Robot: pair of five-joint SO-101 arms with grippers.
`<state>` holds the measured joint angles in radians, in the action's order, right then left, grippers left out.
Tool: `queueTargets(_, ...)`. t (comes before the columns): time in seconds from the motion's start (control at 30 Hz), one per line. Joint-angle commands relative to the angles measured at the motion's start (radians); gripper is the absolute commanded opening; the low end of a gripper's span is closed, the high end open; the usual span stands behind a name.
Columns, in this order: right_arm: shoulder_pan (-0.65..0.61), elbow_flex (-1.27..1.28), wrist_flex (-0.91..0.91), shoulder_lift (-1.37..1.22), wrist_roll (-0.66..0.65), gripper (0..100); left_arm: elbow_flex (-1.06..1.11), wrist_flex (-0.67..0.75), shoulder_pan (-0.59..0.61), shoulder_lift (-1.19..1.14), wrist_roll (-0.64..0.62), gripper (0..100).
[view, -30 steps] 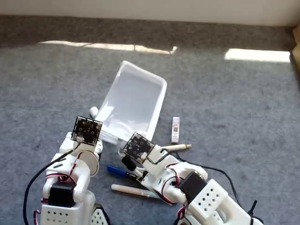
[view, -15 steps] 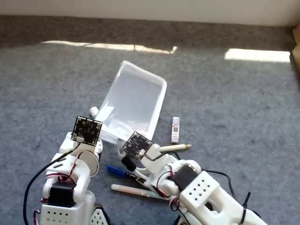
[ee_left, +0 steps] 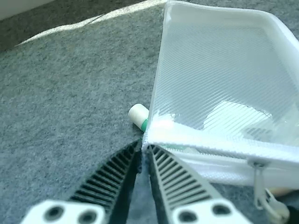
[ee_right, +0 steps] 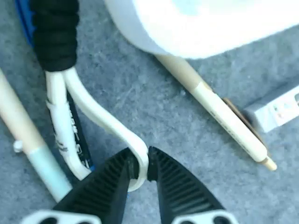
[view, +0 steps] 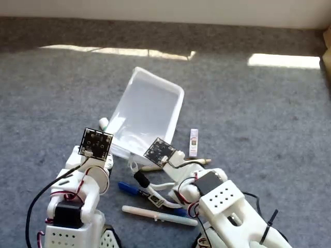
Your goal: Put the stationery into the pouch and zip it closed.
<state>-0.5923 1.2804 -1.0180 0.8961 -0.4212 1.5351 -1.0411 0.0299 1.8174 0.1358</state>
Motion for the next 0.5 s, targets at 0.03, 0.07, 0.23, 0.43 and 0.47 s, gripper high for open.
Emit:
queueTargets(0.03, 0.153, -0.142, -0.102, 0.005, -0.069, 2.2, -0.045, -0.002, 0.015, 0.004, 0.0, 1)
queueTargets(0.07, 0.186, -0.166, -0.127, 0.005, -0.08, 2.2, -0.045, -0.002, 0.015, 0.004, 0.0, 1)
queueTargets(0.23, 0.346, -0.234, -0.168, 0.005, -0.138, 2.2, -0.045, -0.002, 0.015, 0.004, 0.0, 1)
queueTargets(0.43, 0.499, -0.242, -0.168, 0.005, -0.199, 2.2, -0.044, -0.002, 0.015, 0.004, 0.0, 1)
queueTargets(0.47, 0.529, -0.242, -0.168, 0.005, -0.215, 2.2, -0.044, -0.002, 0.015, 0.004, 0.0, 1)
